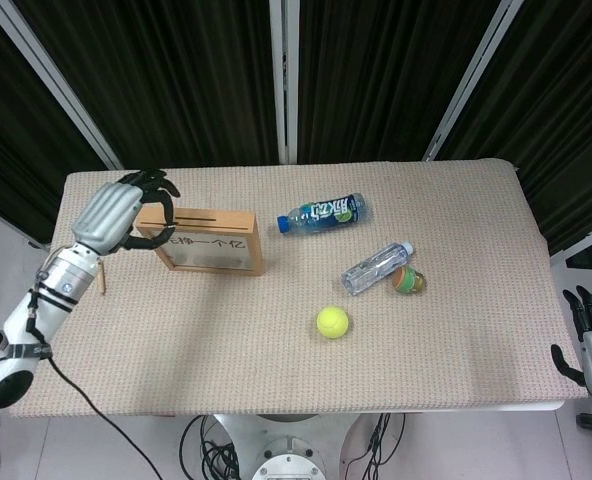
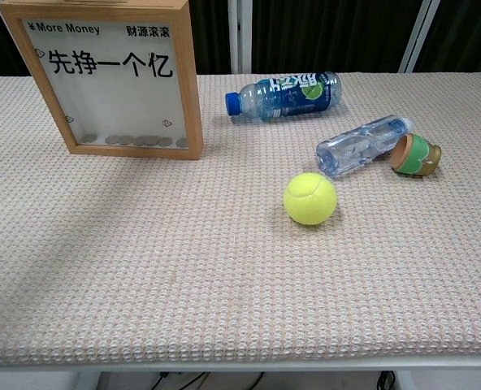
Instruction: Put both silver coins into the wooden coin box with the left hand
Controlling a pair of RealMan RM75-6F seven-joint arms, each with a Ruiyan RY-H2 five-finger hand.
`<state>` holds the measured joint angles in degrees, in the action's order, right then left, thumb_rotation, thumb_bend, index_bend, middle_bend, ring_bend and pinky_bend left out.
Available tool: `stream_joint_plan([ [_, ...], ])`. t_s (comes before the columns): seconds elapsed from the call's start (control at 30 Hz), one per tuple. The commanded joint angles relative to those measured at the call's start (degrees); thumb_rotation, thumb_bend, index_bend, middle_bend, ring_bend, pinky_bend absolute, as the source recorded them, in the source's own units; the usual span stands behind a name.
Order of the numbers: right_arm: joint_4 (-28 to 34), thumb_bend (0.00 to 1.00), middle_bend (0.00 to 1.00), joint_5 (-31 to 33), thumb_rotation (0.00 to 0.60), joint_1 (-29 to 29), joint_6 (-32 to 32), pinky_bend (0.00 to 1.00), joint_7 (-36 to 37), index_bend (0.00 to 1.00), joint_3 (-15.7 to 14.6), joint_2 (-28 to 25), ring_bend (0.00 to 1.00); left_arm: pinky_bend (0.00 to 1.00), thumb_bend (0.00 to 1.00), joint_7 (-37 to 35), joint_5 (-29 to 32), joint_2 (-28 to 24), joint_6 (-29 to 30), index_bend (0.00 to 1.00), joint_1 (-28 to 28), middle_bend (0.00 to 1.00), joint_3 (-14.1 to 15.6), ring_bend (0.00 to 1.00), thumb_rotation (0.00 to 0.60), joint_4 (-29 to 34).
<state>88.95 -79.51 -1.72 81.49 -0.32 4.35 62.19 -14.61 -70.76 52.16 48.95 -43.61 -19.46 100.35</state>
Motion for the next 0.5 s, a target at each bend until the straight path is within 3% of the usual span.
stream_joint_plan([
  [0.03, -0.37, 0.33, 0.00, 0.38, 0.600, 0.01, -0.24, 0.00, 0.37, 0.00, 0.08, 0.12, 0.00, 0.22, 0.41, 1.10, 3.11, -0.15, -5.18, 0.62, -4.05, 0.31, -0.83, 0.14, 0.600, -2.46],
  [0.5, 0.80, 0.33, 0.00, 0.60, 0.600, -0.58, -0.28, 0.00, -0.80, 0.00, 0.62, -0.22, 0.00, 0.22, 0.41, 7.18, 8.98, 1.74, -13.81, 0.60, -10.14, 0.30, 1.51, 0.13, 0.600, -7.23],
])
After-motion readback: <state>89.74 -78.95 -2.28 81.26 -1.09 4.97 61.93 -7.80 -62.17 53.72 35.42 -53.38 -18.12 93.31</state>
